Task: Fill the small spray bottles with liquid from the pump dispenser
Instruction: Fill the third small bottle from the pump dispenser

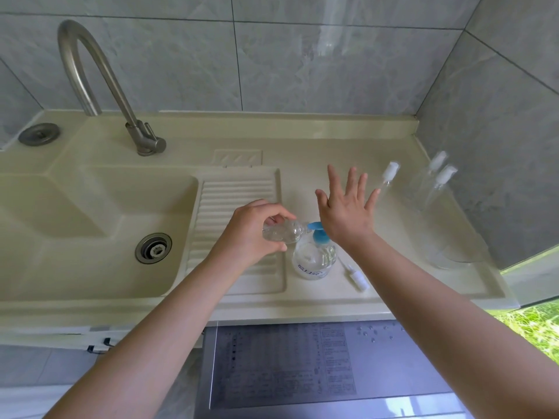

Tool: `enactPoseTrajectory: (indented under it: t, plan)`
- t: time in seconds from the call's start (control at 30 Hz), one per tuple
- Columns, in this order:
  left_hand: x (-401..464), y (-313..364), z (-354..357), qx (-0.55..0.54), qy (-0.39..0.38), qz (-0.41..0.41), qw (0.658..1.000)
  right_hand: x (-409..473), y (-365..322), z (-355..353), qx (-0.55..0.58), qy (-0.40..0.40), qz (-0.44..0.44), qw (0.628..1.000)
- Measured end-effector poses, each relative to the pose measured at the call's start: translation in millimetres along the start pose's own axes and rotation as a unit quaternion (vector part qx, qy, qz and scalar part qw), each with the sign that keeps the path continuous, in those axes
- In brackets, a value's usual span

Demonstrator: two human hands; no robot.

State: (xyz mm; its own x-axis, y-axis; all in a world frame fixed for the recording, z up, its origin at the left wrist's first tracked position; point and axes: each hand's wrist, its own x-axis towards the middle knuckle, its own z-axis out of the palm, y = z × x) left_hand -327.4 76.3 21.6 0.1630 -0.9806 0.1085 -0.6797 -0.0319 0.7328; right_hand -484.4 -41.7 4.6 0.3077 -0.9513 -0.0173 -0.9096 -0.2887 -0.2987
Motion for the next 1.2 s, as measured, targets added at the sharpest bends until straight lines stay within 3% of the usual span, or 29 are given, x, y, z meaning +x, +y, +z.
enactPoseTrajectory:
  t: [0.3,0.47,0.57,1.2]
  plan:
    - [0.9,-0.3,-0.1,0.004,0.003,0.003,1.000,3.2,-4.2,-19.6,-0.023,0.065,-0.028,0.997]
    - [1.3,-0.8,0.5,0.002,0.003,0.003,1.000,-1.1,2.9,2.8,0.014,-0.014,0.005,1.000]
    - [0.8,-1.8,1.0,0.008,-0.001,0.001,1.000,0.5,2.8,-2.0,-0.036,0.014,-0.025,0.999]
    - [1.3,2.5,1.0,0.004,0.003,0.001,1.000,4.8,-0.3,-16.2,0.047,0.009,-0.012,0.999]
